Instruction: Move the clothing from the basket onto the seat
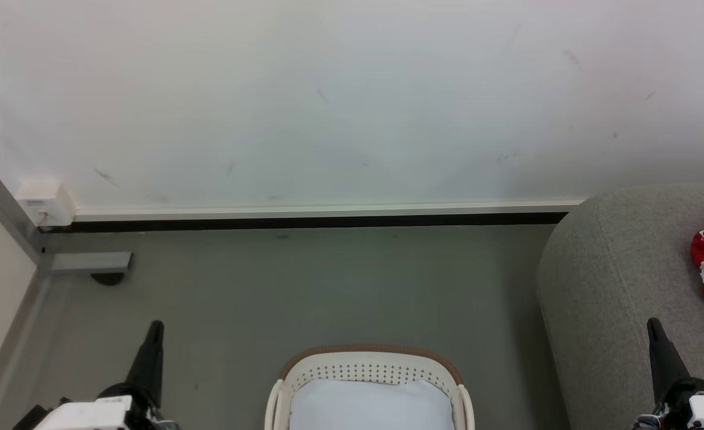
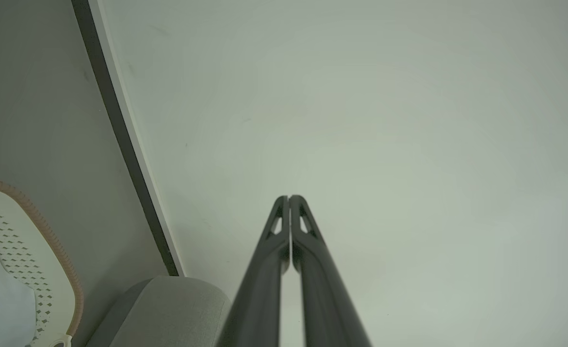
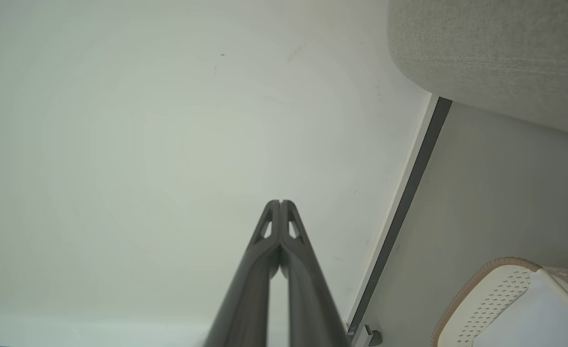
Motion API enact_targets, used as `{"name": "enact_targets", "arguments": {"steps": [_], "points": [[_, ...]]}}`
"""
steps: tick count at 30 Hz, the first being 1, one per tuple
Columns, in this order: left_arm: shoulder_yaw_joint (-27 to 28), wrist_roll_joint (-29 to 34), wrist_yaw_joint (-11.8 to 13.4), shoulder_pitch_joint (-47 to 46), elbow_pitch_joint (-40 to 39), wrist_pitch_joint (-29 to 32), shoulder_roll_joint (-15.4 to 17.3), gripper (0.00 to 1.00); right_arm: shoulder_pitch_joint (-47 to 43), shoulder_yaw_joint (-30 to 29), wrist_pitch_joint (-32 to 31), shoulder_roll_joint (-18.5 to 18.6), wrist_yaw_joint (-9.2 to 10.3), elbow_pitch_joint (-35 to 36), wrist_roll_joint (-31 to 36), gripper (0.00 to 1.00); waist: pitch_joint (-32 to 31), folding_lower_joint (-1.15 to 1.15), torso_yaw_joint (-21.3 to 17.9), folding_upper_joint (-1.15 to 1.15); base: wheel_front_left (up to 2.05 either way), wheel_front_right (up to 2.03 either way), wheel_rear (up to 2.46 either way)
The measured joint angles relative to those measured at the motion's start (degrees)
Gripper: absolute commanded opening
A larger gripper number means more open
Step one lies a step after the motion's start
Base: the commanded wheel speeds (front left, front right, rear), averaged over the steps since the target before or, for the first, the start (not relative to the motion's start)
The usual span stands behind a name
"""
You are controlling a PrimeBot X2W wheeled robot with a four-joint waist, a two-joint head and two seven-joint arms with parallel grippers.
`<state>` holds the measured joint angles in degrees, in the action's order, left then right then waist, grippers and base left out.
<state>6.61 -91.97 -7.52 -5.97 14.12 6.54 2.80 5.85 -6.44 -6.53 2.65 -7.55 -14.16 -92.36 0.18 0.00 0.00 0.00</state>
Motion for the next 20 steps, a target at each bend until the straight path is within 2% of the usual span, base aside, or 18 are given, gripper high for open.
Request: {"name": "enact_targets", "arguments": {"steps": [20], "points": [[0.0,0.0,0.0,0.0,0.0,0.0,0.0,0.00,0.0,0.0,0.0,0.0,0.00,0.0,0.0,0.00,0.0,0.00,0.0,0.00,0.00,0.00,0.00]]}}
